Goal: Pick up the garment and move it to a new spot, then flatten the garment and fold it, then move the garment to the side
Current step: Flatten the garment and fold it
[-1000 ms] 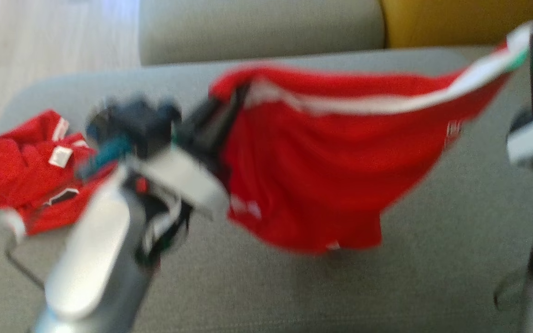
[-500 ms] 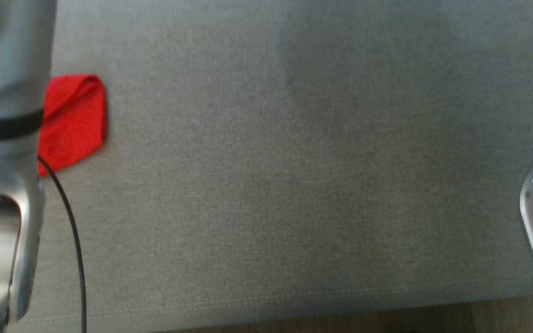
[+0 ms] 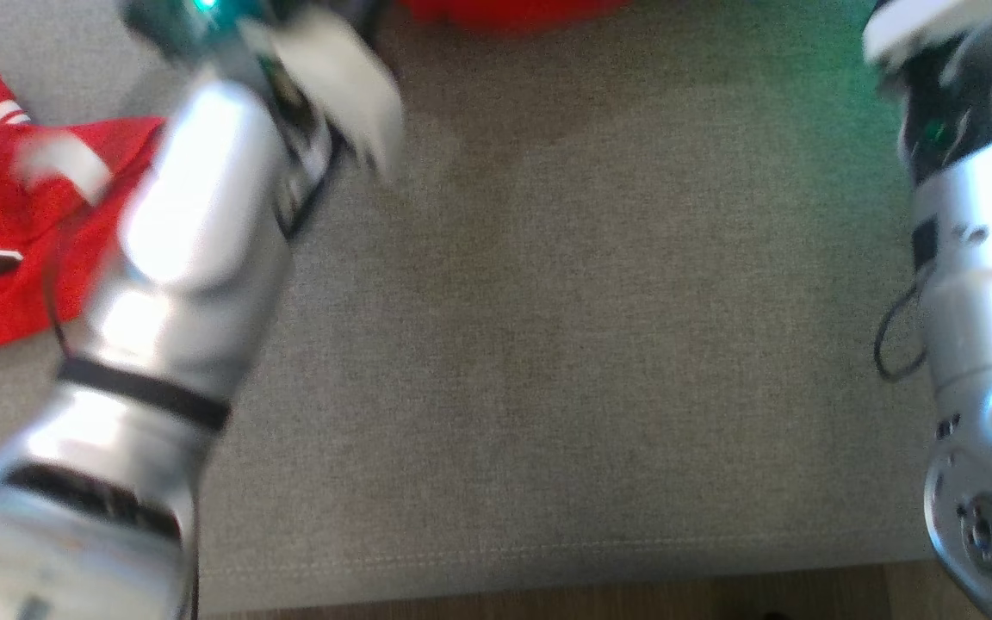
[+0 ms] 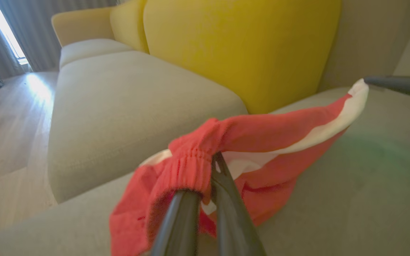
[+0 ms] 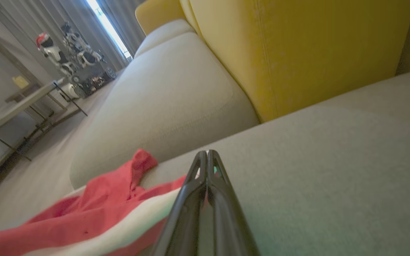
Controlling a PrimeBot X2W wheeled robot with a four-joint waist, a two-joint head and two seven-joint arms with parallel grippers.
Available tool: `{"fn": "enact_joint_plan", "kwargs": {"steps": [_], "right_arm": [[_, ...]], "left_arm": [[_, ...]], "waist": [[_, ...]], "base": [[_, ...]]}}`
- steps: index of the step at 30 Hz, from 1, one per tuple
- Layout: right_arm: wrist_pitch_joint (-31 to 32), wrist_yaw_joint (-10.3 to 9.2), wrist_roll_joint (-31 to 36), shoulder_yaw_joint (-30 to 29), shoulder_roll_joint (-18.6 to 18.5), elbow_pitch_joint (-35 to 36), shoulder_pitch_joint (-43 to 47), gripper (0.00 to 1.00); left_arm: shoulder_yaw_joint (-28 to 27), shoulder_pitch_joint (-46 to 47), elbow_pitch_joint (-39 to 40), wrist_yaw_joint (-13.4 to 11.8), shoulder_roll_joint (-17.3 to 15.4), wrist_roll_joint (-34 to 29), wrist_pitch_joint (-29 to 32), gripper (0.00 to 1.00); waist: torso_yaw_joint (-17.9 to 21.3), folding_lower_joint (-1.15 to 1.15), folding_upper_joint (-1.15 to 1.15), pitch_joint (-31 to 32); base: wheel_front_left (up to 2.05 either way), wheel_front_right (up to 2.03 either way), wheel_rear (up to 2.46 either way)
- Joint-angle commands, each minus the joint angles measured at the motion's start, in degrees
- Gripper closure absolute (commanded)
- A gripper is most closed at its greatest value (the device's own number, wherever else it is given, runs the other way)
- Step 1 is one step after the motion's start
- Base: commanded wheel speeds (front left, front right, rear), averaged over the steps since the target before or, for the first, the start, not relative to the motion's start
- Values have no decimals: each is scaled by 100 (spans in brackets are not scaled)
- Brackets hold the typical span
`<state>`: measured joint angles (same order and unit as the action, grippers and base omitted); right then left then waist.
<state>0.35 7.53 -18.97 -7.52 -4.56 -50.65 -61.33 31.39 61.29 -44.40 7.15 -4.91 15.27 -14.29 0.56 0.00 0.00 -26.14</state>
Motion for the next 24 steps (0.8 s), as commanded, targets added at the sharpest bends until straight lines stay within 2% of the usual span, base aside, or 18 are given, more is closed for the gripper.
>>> {"fn": "enact_joint_plan", "kwargs": {"steps": [1,8,15,24], "right_arm": [[60,-4,69,215,-17,15,-28,100],[488,-4,-129,931,-321,-546,355,100],[1023,-4,-570,1836,-834,-483,814,100],[1924,-4,-1294,2676,-1722,-66,1426,100]], "left_arm": [[78,-52,109,31,-158,19,-52,100],[880,-985,109,33,-394,241,-68,100],[1156,-1600,412,33,-583,246,-70,100],[1256,-2069,610,34,-569,157,-70,100]], "waist": [[-11,0,0,81],[-69,0,0,465],[-184,0,0,907],[-257,0,0,1360]], "base": [[0,0,0],[0,0,0],[0,0,0],[0,0,0]]}}
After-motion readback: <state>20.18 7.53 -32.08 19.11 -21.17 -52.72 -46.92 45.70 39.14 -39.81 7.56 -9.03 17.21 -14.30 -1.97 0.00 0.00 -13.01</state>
